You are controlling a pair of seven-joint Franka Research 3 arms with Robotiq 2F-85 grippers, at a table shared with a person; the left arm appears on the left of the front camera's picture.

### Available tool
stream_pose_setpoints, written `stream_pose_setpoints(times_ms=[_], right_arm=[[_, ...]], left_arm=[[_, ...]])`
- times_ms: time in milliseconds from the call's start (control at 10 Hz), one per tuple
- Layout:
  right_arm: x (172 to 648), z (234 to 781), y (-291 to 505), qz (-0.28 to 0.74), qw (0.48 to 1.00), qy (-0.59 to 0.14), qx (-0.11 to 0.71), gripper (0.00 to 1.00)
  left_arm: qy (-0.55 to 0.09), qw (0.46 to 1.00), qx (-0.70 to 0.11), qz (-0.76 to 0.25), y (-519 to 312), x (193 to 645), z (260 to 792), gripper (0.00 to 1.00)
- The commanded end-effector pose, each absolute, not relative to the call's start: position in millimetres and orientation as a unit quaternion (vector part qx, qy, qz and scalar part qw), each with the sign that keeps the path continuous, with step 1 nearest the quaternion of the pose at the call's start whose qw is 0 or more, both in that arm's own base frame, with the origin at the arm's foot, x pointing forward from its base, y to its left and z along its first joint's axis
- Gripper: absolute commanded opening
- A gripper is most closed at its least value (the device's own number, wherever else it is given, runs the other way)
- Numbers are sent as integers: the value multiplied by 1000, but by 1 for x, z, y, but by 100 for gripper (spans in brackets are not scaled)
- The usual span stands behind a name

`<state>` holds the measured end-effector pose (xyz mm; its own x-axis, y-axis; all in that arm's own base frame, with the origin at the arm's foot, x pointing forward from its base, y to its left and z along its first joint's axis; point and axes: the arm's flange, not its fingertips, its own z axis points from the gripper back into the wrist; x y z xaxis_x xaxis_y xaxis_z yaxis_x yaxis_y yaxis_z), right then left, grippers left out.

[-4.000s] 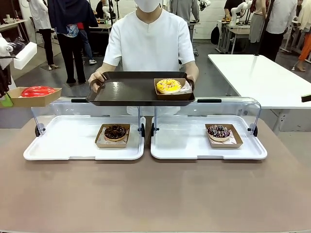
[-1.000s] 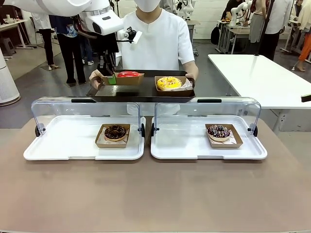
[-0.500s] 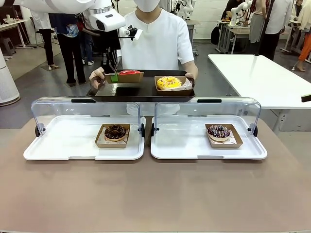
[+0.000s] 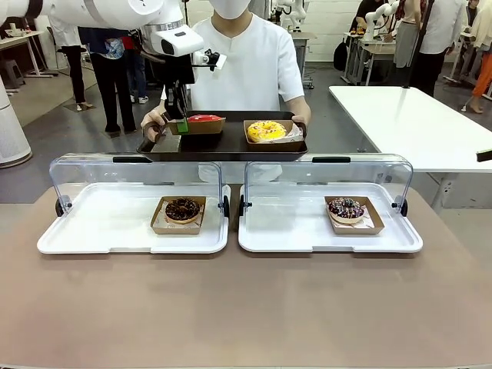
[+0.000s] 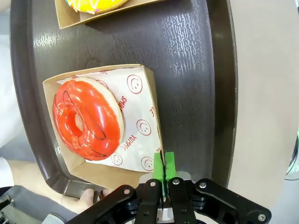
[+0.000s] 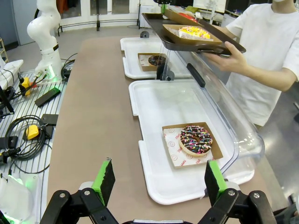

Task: Provide the desired donut to the person.
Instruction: Place the picked Paper togo box onto the Handle tray extended by the person.

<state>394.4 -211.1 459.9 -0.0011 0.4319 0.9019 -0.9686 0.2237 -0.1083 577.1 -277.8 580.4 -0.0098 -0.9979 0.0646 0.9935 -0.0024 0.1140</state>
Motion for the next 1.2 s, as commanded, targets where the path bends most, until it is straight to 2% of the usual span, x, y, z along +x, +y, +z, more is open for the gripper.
stream_pose_setpoints(times_ms=[0, 300, 400, 600, 700, 800, 1100], right_arm=[[394, 461, -210, 540, 644, -447, 306, 100], [394, 461, -210, 540, 644, -447, 306, 100], [394, 461, -210, 540, 644, -447, 306, 100], [394, 461, -210, 540, 644, -447, 306, 100], [394, 461, -210, 540, 644, -447, 306, 100], [394, 461, -210, 540, 644, -447, 306, 100], [394, 461, -210, 540, 644, -447, 306, 100]], left_arm=[[-60, 709, 18, -703, -278, 585, 587, 1], [-63, 705, 16, -707, -277, 582, 590, 87], [-62, 703, 16, -708, -277, 583, 591, 100], [-62, 705, 16, -706, -277, 581, 590, 100], [-61, 705, 15, -707, -276, 581, 590, 91], [-59, 703, 16, -708, -276, 583, 592, 100], [-56, 706, 13, -706, -275, 582, 591, 100]])
